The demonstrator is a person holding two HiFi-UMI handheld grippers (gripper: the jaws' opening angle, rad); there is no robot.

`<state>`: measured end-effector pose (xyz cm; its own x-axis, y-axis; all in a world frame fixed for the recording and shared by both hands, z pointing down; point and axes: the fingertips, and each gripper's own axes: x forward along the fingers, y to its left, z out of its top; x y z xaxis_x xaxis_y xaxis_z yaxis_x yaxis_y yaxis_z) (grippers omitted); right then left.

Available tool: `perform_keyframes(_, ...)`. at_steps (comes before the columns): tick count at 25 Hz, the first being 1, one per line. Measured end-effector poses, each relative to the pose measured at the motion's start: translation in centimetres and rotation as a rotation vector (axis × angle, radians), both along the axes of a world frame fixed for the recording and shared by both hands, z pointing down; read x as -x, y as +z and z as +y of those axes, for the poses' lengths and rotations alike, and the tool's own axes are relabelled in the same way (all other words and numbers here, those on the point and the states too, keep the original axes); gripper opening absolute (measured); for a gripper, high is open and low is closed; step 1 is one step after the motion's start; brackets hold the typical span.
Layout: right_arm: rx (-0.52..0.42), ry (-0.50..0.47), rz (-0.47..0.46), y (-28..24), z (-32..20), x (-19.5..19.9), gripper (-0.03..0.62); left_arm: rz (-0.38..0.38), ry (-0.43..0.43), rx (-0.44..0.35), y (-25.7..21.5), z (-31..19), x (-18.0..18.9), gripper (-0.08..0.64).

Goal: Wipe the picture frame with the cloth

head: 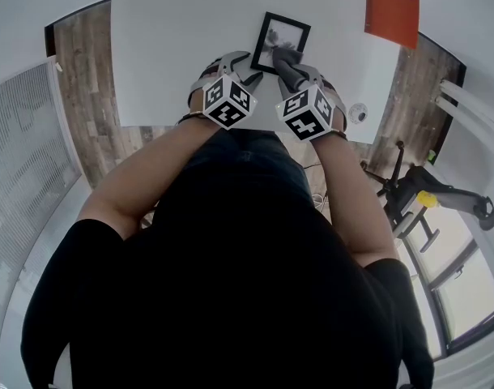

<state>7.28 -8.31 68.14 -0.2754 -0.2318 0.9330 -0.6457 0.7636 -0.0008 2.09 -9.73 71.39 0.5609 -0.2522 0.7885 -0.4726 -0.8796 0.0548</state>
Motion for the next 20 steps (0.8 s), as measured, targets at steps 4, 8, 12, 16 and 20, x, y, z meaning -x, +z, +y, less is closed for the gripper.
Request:
perform_keyframes(4,0.002,-0.007,0.001,0.0,0.4,0.0,0.106,-0.001,-0.003,0.000,0.0,-0.1,0.0,0.230)
perform_keyframes(8,0.008,-0.022,0.008,0.2,0.5,0.1,0.106,-0.006,0.000,-0.001,0.1,-0.1,0.0,0.230)
perform_keyframes(12,0.005,-0.033,0.017,0.1,0.5,0.0,0.106,-0.013,0.004,0.002,0.1,0.0,0.0,0.230)
perform_keyframes(16,-0.004,-0.040,0.024,-0.2,0.2,-0.1,0.107,-0.018,0.018,0.003,0.0,0.0,-0.1,0.228)
perform_keyframes(20,-0.014,-0.016,0.017,-1.0,-0.5,-0.6,0.107,-0.021,0.065,-0.005,-0.3,0.2,-0.1,0.204)
